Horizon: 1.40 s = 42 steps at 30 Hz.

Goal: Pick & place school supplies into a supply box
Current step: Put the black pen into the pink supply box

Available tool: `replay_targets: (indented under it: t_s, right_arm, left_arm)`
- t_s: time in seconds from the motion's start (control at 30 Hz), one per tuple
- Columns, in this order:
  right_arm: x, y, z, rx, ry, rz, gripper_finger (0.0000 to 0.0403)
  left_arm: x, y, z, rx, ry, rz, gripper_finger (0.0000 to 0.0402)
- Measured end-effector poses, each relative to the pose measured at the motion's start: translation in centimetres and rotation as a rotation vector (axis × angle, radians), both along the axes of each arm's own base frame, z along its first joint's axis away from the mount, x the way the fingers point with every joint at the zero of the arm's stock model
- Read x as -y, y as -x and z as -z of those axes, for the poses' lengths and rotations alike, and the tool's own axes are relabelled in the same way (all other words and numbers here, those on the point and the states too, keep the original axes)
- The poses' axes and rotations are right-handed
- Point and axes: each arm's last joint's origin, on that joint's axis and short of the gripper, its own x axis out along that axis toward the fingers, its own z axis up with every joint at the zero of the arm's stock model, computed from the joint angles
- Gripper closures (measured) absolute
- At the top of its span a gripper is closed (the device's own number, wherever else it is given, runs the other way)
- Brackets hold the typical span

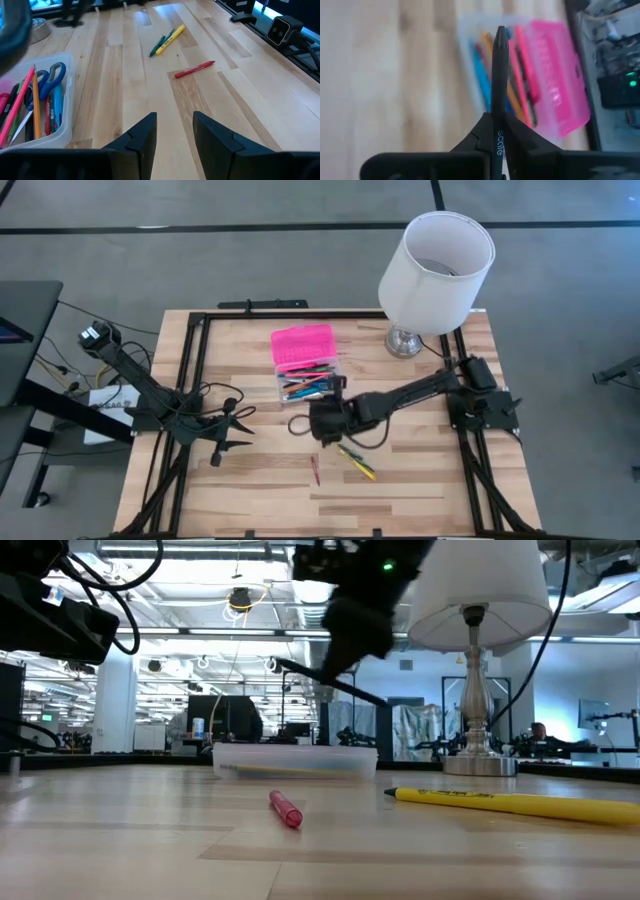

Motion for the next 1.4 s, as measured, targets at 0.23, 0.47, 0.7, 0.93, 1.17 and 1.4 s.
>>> replay_targets:
  t_s: [0.23,0.47,0.7,0.93,1.17,1.4]
  right_arm:
    - [3.8,-2.1,-0.9,0.12,0.005,-0.009,0.0391]
    - [7.5,-2.6,-0.9,0.142,-0.083,0.025,0.039]
    - [9.6,-3.0,-1.2,0.198,-0.116,0.067,0.039]
    - [11.1,-3.0,0.1,0.192,-0.196,0.158,0.039]
    - [11.6,-3.3,2.8,0.128,-0.216,0.212,0.039]
    - [11.6,-3.4,2.3,0.159,-0.225,0.224,0.0389]
  left_arm:
    - [0.0,0.0,0.0,-0.001,-0.001,0.0,0.0278]
    - [0.0,0.0,0.1,-0.009,-0.008,0.0,0.0278]
    - [0.0,0.1,0.1,-0.014,-0.007,-0.002,0.0278]
    - [-0.1,0.1,0.1,-0.013,-0.006,-0.002,0.0278]
    - [-0.1,0.1,0.2,-0.017,-0.009,-0.002,0.0278]
    - [-0.1,0.1,0.2,-0.019,-0.017,-0.01,0.0278]
